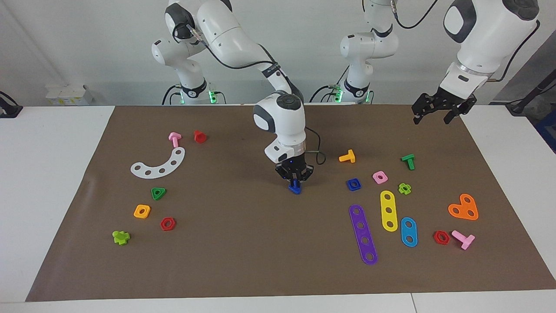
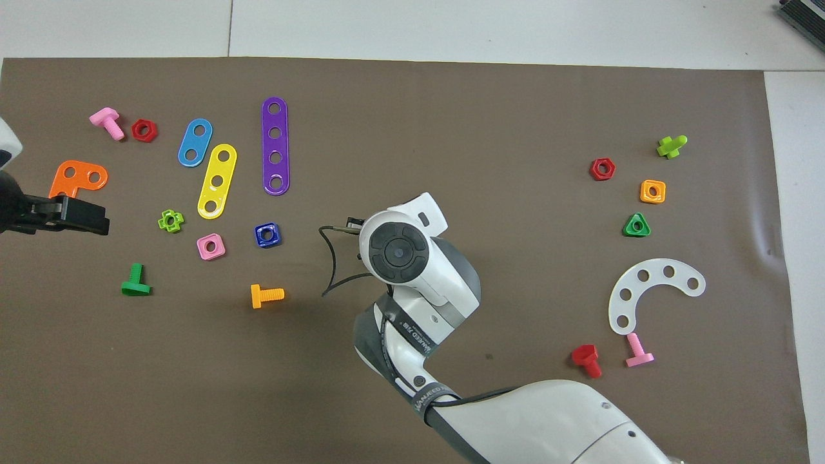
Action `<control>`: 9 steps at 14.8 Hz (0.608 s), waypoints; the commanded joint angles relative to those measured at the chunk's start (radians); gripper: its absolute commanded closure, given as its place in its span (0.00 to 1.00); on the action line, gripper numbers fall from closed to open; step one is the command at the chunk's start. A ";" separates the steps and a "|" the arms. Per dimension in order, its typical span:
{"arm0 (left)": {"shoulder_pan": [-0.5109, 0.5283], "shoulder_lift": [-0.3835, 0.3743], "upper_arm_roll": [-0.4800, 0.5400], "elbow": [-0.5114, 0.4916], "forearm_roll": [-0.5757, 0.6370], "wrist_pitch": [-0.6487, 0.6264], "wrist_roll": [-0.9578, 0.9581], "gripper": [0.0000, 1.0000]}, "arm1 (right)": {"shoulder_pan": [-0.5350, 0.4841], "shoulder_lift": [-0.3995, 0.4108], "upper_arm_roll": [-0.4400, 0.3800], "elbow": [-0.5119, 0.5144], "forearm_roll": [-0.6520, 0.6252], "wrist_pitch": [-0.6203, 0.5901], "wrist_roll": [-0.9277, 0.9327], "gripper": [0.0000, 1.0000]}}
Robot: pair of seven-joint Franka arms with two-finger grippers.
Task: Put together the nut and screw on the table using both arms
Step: 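Carry the blue bolt to the mat centre and release it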
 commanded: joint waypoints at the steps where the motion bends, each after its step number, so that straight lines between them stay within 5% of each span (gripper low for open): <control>1: -0.040 -0.048 0.005 -0.086 -0.003 0.048 0.008 0.00 | -0.012 -0.031 -0.005 0.013 -0.022 -0.028 0.038 0.00; 6: -0.101 -0.013 0.005 -0.166 -0.011 0.144 -0.050 0.02 | -0.107 -0.216 -0.008 0.016 -0.016 -0.237 -0.023 0.00; 9: -0.156 0.079 0.005 -0.180 -0.016 0.249 -0.142 0.04 | -0.200 -0.301 -0.008 0.013 -0.006 -0.361 -0.167 0.00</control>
